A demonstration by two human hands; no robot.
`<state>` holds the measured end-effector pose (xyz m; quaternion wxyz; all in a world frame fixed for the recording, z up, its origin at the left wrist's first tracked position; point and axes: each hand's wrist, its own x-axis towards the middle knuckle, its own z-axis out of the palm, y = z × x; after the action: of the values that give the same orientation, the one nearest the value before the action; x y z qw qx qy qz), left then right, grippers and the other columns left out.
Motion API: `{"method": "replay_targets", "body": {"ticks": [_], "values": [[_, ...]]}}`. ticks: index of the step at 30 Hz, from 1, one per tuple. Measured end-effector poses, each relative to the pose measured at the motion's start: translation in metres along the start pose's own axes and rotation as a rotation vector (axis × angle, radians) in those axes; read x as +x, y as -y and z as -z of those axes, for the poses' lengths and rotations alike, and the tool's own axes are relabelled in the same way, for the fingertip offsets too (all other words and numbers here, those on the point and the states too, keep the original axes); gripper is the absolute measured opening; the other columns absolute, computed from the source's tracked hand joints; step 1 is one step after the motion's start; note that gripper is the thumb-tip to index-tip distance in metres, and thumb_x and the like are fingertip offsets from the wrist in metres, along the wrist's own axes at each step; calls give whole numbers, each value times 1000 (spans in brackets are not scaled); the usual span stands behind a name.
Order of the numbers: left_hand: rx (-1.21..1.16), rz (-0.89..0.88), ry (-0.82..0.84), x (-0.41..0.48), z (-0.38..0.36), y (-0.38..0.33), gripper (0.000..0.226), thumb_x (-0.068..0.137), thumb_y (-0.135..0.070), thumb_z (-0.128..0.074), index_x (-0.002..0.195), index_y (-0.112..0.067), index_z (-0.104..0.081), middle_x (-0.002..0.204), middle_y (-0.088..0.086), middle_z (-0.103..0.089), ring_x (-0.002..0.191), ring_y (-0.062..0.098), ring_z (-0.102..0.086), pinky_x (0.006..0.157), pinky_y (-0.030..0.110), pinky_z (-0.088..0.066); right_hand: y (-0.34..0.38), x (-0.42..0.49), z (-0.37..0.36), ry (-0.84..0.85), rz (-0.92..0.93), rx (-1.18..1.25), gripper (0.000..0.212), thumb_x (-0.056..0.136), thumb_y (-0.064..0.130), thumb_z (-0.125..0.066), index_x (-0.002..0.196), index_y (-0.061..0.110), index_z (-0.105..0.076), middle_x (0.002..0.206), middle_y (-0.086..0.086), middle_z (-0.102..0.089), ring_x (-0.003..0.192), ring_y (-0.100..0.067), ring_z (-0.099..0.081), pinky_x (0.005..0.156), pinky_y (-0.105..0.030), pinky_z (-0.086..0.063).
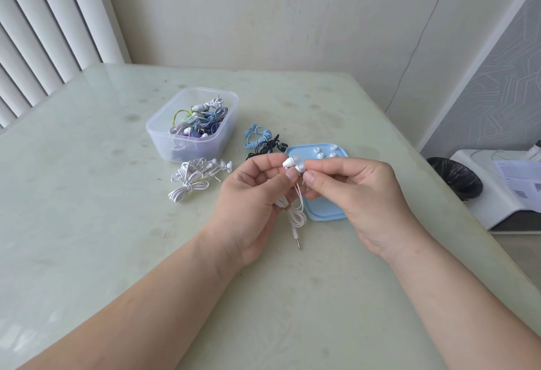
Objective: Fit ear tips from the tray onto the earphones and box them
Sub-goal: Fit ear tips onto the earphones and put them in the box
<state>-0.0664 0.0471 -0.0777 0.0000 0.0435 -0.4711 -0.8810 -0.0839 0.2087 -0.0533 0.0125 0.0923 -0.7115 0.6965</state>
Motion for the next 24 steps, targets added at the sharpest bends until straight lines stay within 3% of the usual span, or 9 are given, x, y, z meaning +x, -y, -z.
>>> {"method": "replay_targets", "body": {"ticks": [5,9,12,15,19,22,24], "values": [[1,3,2,-1,-1,-2,28,76,-5,-77,103,-7,-71,94,16,-73,85,31,-69,101,51,-51,-3,0,0,4,35,-66,18,86,-2,-76,100,9,-80,92,-6,-80,77,-19,-74,78,-30,-59],[-14,-1,16,-1,-1,-2,26,75,-5,-77,100,-9,-72,94,14,-75,86,27,-71,106,52,-50,-3,-1,0,25,124,-143,17,88,1,-75,99,12,-81,96,-3,-79,88,-21,-75,82,-35,-60],[8,-2,29,-1,-1,-2,26,76,-6,-77,101,-9,-73,94,13,-74,82,25,-70,100,49,-51,-1,1,1,-7,36,-8,11,90,4,-73,99,8,-79,89,-10,-79,78,-20,-74,74,-29,-59],[25,7,43,-1,1,-2,24,80,-2,-79,103,-9,-74,100,17,-73,90,31,-66,105,56,-47,-1,2,3,-9,-43,74,11,91,5,-72,101,7,-77,87,-11,-78,73,-19,-72,73,-31,-59],[47,10,41,0,1,-1,30,80,-3,-77,109,-5,-71,103,20,-73,95,34,-65,94,51,-48,-3,2,3,30,-60,10,11,93,8,-71,99,8,-80,89,-15,-78,76,-20,-70,74,-35,-59],[46,9,42,-2,1,-2,27,84,1,-77,110,-4,-70,99,18,-73,88,30,-68,100,54,-49,-2,2,2,32,-65,-29,13,91,15,-74,103,12,-79,91,-14,-78,77,-20,-70,72,-34,-59],[37,-1,25,-4,0,-5,26,84,-1,-76,110,-5,-71,97,16,-72,83,26,-69,100,52,-52,1,0,2,48,-101,-66,30,84,29,-81,110,15,-77,92,-10,-78,78,-17,-70,70,-31,-56]]}}
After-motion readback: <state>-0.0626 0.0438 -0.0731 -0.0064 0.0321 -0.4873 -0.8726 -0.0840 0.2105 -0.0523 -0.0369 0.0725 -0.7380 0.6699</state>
